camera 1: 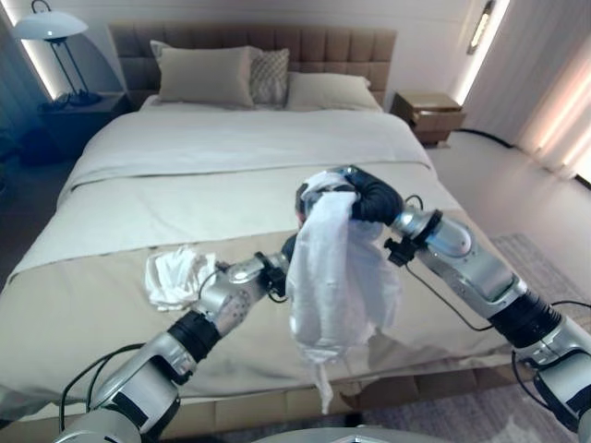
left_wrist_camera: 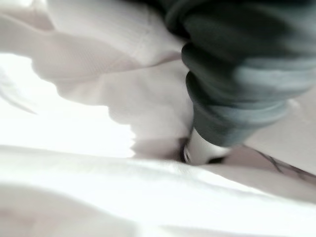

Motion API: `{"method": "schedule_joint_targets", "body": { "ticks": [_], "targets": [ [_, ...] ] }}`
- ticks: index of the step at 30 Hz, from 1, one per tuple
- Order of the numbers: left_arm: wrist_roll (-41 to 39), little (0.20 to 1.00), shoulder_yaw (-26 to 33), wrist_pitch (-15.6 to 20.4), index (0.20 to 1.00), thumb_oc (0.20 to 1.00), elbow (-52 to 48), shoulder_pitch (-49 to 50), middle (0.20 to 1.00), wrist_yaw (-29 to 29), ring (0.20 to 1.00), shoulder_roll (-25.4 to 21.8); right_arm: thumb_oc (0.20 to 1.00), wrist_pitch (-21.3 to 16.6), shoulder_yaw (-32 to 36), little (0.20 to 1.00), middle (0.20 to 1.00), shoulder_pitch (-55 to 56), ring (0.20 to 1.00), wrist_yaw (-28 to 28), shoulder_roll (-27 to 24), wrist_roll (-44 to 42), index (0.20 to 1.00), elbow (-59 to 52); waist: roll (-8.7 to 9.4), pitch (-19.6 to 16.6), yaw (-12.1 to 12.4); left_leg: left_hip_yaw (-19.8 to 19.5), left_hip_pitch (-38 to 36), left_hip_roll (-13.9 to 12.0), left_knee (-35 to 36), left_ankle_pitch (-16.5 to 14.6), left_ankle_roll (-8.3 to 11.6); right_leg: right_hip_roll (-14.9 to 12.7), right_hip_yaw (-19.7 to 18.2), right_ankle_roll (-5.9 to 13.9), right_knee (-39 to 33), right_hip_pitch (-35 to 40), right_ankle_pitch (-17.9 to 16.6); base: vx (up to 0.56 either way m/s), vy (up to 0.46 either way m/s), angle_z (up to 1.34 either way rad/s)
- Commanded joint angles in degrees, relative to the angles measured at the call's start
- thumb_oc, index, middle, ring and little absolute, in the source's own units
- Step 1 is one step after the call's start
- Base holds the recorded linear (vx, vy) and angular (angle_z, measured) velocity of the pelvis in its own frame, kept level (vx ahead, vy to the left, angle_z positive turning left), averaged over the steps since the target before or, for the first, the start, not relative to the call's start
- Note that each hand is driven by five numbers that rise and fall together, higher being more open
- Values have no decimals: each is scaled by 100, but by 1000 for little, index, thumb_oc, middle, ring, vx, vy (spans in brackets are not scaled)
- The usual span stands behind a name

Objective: Pick up clothes into the bucket

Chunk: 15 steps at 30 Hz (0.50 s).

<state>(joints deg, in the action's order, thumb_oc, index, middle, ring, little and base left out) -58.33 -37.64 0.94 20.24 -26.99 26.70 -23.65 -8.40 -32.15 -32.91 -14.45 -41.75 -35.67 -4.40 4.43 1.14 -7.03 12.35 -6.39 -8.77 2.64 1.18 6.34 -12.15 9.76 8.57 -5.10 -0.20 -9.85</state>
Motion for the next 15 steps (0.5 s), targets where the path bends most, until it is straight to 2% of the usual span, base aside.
{"method": "schedule_joint_targets", "body": {
  "ticks": [1, 10, 12, 15],
  "targets": [
    [-233, 200, 417, 326, 200, 200, 326, -115, 200, 46, 200, 136, 200, -351, 501, 200, 200, -401, 200, 78, 100, -295, 200, -161, 141, 44, 45, -230, 398, -105, -471, -8, -10, -327, 104, 445, 215, 383, 172, 0, 0, 0],
    [-701, 200, 1427, 417, 200, 200, -234, 815, 200, -113, 200, 293, 200, -309, 1492, 200, 200, 655, 200, 298, 293, 44, 200, 215, 142, 137, 203, -346, 473, -109, -542, -3, -33, -313, 203, 404, 231, 434, 220, 0, 0, 0],
    [-761, 200, 1616, 482, 200, 200, -467, 997, 200, -199, 200, 275, 1000, -315, 1675, 1000, 1000, 847, 1000, 422, 424, 187, 1000, 381, 136, 164, 231, -363, 480, -113, -550, 4, -37, -305, 203, 393, 234, 445, 236, 0, 0, 0],
    [-781, 200, 1787, 526, 200, 200, -716, 1262, 200, -287, 200, 258, 1000, -303, 1815, 1000, 1000, 1016, 1000, 448, 547, 205, 1000, 504, 139, 198, 262, -366, 469, -114, -545, 6, -46, -298, 208, 379, 229, 460, 246, 0, 0, 0]
  ]
}}
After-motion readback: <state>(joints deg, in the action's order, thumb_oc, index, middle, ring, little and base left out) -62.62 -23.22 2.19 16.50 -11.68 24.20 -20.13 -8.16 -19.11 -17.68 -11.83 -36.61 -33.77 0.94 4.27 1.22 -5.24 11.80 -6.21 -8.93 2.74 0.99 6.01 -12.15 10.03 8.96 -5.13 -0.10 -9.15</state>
